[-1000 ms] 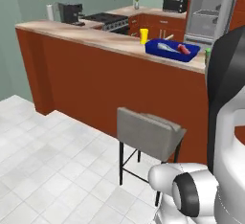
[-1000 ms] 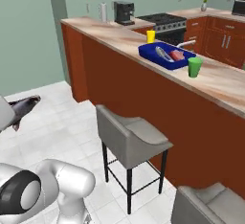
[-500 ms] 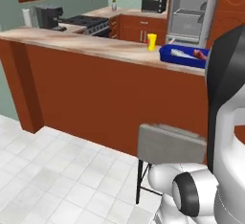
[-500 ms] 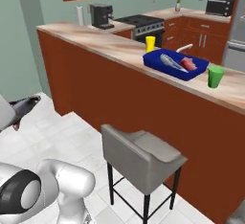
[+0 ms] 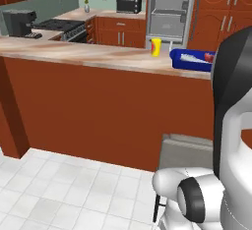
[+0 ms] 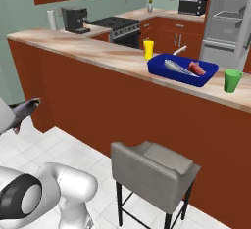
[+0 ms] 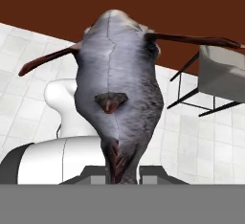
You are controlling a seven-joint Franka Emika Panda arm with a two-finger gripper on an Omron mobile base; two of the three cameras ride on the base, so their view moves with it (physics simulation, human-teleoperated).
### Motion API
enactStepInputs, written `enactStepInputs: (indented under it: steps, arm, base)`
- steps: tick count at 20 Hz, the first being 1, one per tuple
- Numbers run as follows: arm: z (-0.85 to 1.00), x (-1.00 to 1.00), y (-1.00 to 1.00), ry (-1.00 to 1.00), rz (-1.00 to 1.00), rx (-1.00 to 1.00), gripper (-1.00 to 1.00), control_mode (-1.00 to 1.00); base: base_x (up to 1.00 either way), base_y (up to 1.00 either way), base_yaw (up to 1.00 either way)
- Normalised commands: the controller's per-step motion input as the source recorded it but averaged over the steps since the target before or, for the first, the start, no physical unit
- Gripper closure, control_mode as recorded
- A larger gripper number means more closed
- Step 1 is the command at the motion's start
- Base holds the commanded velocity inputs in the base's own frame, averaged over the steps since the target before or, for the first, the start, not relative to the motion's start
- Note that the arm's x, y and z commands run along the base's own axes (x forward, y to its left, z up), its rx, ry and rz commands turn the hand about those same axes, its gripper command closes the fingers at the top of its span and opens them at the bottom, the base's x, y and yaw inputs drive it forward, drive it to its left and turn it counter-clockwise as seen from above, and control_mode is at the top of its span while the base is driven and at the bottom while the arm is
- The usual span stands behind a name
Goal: Gather the sweet potato and avocado from the fridge and place them on a tray on the dining counter. Then gather the steak and fish from the fridge and place them on the other tray.
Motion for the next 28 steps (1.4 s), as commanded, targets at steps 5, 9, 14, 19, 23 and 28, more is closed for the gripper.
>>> enactStepInputs:
  steps: [5,9,14,19,23,28]
  arm:
    - [0.00,0.00,0.00,0.00,0.00,0.00,1.00,1.00]
    - [0.00,0.00,0.00,0.00,0.00,0.00,1.00,1.00]
    - [0.00,0.00,0.00,0.00,0.00,0.00,1.00,1.00]
    - [0.00,0.00,0.00,0.00,0.00,0.00,1.00,1.00]
    - [0.08,0.49,0.00,-0.02,-0.12,0.00,1.00,-1.00]
    - [0.20,1.00,0.00,-0.03,-0.14,0.00,1.00,-1.00]
  base:
    - [0.68,0.19,-0.37]
    - [0.72,0.19,-0.37]
    - [0.68,0.23,-0.37]
    - [0.67,0.16,-0.35]
    - [0.39,0.04,-0.15]
    - [0.00,0.00,0.00]
